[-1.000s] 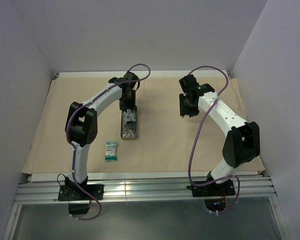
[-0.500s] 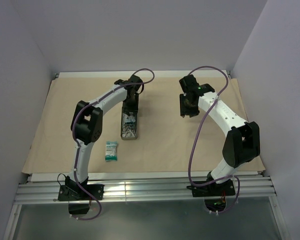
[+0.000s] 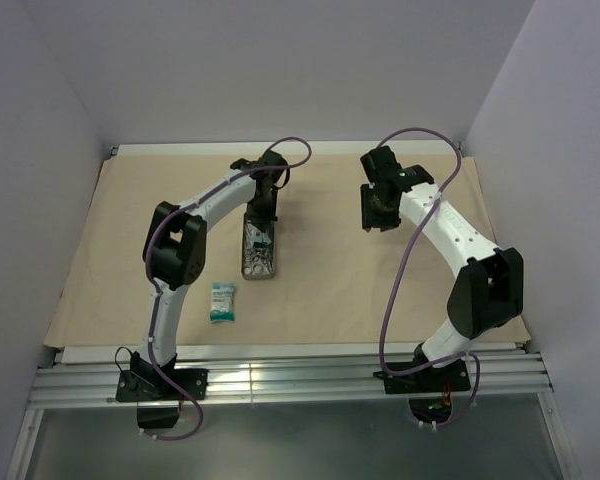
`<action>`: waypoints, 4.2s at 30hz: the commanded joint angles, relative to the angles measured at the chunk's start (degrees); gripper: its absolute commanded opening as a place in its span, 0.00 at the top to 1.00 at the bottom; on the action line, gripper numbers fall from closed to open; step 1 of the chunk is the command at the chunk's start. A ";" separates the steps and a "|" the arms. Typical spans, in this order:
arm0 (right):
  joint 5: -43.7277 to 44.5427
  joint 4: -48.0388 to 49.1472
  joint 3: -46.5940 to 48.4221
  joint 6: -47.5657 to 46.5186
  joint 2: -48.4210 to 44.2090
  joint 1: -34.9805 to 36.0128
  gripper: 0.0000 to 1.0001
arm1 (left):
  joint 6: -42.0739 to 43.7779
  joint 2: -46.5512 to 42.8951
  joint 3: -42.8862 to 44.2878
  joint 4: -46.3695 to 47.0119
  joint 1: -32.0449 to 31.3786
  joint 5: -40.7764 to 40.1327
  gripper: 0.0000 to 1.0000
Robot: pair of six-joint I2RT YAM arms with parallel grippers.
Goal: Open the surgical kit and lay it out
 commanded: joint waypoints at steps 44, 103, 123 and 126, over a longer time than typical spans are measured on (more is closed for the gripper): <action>-59.71 63.92 -15.00 33.39 -12.58 2.91 0.27 | -85.39 -34.25 -51.41 134.48 8.24 72.50 1.00; -11.73 47.84 -17.38 36.39 1.12 34.54 0.66 | -5.31 -49.63 -50.52 22.40 33.29 40.78 0.57; -1.35 47.85 -14.22 41.23 11.94 39.91 0.60 | -6.10 -53.33 -54.93 21.26 33.29 39.99 0.59; -1.35 47.05 -13.60 41.14 13.00 40.00 0.59 | -5.93 -52.89 -54.05 20.91 33.29 39.81 0.59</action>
